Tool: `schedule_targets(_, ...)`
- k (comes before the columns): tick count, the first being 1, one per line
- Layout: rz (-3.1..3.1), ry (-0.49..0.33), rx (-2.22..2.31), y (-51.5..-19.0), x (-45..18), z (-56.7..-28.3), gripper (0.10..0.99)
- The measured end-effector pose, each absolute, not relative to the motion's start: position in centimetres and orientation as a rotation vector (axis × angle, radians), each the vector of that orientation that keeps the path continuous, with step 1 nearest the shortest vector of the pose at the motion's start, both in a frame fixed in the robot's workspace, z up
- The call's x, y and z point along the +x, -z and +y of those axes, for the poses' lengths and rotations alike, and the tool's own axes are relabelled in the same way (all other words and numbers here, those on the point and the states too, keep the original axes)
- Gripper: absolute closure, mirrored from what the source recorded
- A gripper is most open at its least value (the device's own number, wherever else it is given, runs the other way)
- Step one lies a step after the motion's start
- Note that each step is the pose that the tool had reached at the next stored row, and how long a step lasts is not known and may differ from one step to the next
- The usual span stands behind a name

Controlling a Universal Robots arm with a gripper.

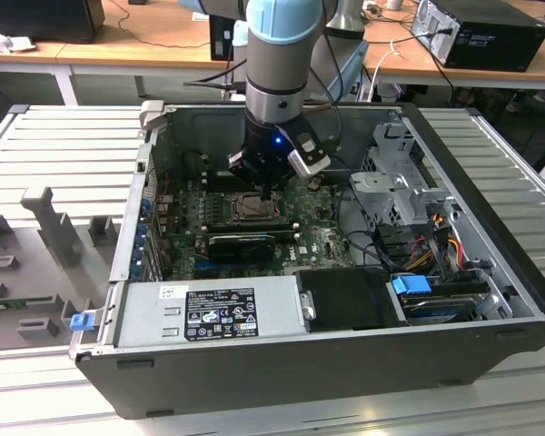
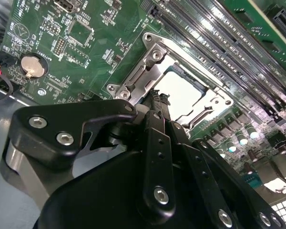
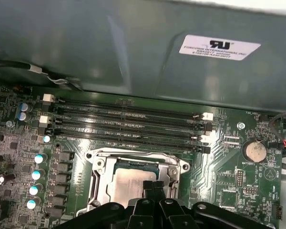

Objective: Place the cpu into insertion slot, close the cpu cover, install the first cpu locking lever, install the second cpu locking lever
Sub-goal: 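Install the second cpu locking lever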

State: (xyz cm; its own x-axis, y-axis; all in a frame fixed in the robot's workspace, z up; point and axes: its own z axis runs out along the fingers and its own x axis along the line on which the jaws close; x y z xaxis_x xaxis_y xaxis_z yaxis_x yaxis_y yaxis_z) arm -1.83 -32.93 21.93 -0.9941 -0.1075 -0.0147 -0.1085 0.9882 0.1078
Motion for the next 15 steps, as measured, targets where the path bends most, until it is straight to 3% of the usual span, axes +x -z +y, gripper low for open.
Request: schedule_targets(15, 3.123, -0.17, -0.17, -24.0, -1.8, -33.2, 0.98)
